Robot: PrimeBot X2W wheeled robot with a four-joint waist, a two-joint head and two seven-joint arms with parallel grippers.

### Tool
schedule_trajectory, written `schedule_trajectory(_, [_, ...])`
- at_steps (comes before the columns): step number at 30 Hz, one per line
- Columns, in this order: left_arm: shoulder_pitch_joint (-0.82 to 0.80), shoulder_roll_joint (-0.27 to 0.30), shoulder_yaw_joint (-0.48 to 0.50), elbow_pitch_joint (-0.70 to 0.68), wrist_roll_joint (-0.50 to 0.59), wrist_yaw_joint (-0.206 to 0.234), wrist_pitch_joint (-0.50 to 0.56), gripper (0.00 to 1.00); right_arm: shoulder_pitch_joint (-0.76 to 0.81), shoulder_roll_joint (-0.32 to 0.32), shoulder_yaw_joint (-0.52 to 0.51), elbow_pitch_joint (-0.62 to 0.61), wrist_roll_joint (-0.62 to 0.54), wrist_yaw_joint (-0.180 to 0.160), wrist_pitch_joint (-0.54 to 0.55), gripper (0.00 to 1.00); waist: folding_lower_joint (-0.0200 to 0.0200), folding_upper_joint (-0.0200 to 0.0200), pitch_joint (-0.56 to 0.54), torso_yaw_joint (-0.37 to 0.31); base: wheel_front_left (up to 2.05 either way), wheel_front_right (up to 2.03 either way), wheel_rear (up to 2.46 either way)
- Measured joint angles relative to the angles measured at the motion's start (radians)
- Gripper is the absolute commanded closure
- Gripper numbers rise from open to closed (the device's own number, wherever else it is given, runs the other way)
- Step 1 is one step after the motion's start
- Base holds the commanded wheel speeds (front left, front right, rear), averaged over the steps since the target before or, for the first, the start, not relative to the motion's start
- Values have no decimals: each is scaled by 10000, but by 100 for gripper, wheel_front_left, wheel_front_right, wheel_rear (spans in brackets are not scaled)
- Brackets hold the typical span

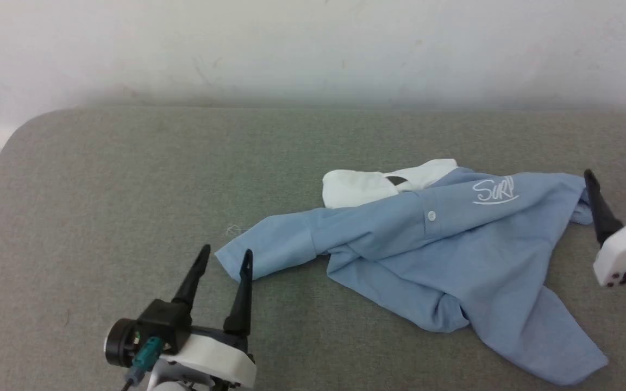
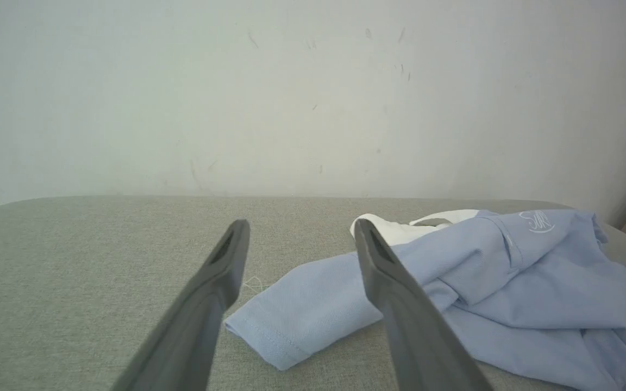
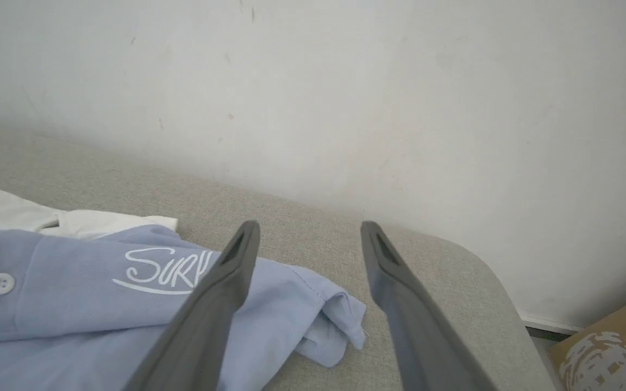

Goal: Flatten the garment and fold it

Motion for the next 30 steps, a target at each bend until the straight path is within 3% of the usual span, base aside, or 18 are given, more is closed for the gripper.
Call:
schedule_trajectory(6, [10,-21,-686,575,-146,-207,370,0,2298,1438,-1630,-2351,-142,-2,-128,0,0,0,-90,-481,0,0,0])
schedule_trajectory(10, [-122,-38,-1308,700,-263,-295,1896,0,3529,2424,-2148,-3992,-635,-2,-33,0,-1,0,13,-746,0,0,0])
schedule_trajectory(13, [-546,-35,-1580,629,-328,-42,3547,0,3950,2874,-2389,-4982,-865,-2,125,0,0,0,200,-899,0,0,0])
schedule_trajectory(17, [-1173,-46,-1975,433,-560,512,6155,0,4036,3035,-2349,-5827,-1189,-4,343,0,1,0,474,-1165,0,0,0])
schedule_trajectory(20, [-1661,-50,-2201,192,-786,947,7453,0,4038,3085,-2320,-6261,-1235,-2,407,0,0,0,720,-1373,0,0,0])
schedule_trajectory(23, [-2298,-52,-2257,171,-792,1266,8238,0,4036,3124,-2301,-6447,-1310,-4,443,0,3,0,1012,-1554,0,0,0])
schedule_trajectory(30, [-2981,48,-2472,838,-581,1369,9306,0,4018,3258,-2142,-6483,-1390,-4,309,0,2,0,1604,-1949,0,0,0])
